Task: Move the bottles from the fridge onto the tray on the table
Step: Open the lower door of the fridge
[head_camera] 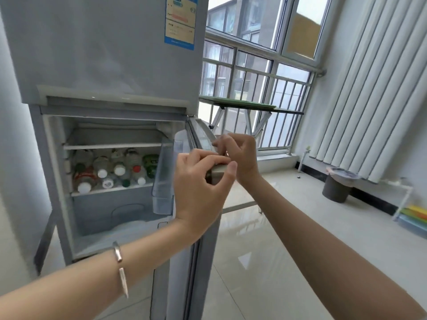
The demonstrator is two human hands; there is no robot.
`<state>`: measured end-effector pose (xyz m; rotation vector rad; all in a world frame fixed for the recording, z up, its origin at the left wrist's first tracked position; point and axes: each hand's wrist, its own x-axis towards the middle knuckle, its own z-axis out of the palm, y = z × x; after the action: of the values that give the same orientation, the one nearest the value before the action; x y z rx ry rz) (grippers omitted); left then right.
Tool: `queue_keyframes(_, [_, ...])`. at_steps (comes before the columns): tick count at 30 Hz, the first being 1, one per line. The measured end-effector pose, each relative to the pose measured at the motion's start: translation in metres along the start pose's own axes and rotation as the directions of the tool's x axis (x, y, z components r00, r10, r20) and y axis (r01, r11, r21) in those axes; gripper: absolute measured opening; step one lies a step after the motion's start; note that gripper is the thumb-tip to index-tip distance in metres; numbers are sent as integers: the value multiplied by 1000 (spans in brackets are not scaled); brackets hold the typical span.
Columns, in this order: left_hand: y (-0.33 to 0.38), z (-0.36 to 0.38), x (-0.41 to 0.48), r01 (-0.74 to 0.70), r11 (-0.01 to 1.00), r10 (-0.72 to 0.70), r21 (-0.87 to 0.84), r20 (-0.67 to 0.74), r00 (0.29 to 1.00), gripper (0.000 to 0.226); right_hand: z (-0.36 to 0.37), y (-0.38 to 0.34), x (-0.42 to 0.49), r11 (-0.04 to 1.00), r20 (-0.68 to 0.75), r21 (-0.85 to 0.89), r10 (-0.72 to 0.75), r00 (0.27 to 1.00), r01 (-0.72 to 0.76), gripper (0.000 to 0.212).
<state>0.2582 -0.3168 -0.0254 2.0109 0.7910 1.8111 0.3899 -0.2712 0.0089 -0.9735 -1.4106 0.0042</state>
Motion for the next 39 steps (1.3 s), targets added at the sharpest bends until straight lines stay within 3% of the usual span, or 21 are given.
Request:
queue_keyframes(5, [9, 33, 1, -149, 988, 142, 39, 139, 980, 40, -53, 17, 5, 981, 32, 48, 186, 982, -187, 24])
queue_keyframes(8, [13, 55, 7, -240, 968, 220, 71, 217, 951, 46, -86, 23, 10, 898, 136, 124, 406, 904, -422, 12])
queue_keyframes(10, [17, 69, 10, -277, 959, 253, 58, 264, 931, 47, -108, 21, 16, 840, 230, 98, 502, 834, -533, 16])
queue_keyframes(14, [20, 104, 10, -373, 926, 330, 57, 356, 874, 49, -145, 12, 33, 812, 295, -222, 584, 756, -540, 25])
queue_keyframes(20, [14, 141, 13, -451, 893, 404, 14, 421, 812, 54, -170, 9, 45, 759, 307, -467, 620, 722, -453, 24])
queue_keyframes(24, [1, 155, 15, -324, 936, 351, -135, 394, 850, 32, -177, 14, 51, 720, 272, -595, 599, 754, -357, 24])
queue_keyframes(26, [-8, 159, 18, -215, 965, 253, -150, 315, 915, 20, -175, 14, 53, 705, 267, -635, 585, 766, -317, 25])
queue_keyframes(29, [-17, 165, 26, -18, 983, 64, -182, 251, 966, 24, -168, 12, 52, 675, 249, -686, 569, 783, -272, 23])
queue_keyframes(33, [-15, 178, 36, 155, 961, -99, -230, 236, 967, 28, -153, 13, 49, 547, 223, -821, 568, 792, -161, 28])
queue_keyframes(37, [-14, 183, 49, 205, 951, -154, -233, 220, 963, 30, -137, 18, 47, 432, 198, -894, 620, 759, -120, 36])
queue_keyframes(39, [-16, 180, 57, 223, 943, -167, -247, 230, 959, 28, -126, 16, 49, 386, 184, -919, 597, 781, -78, 38])
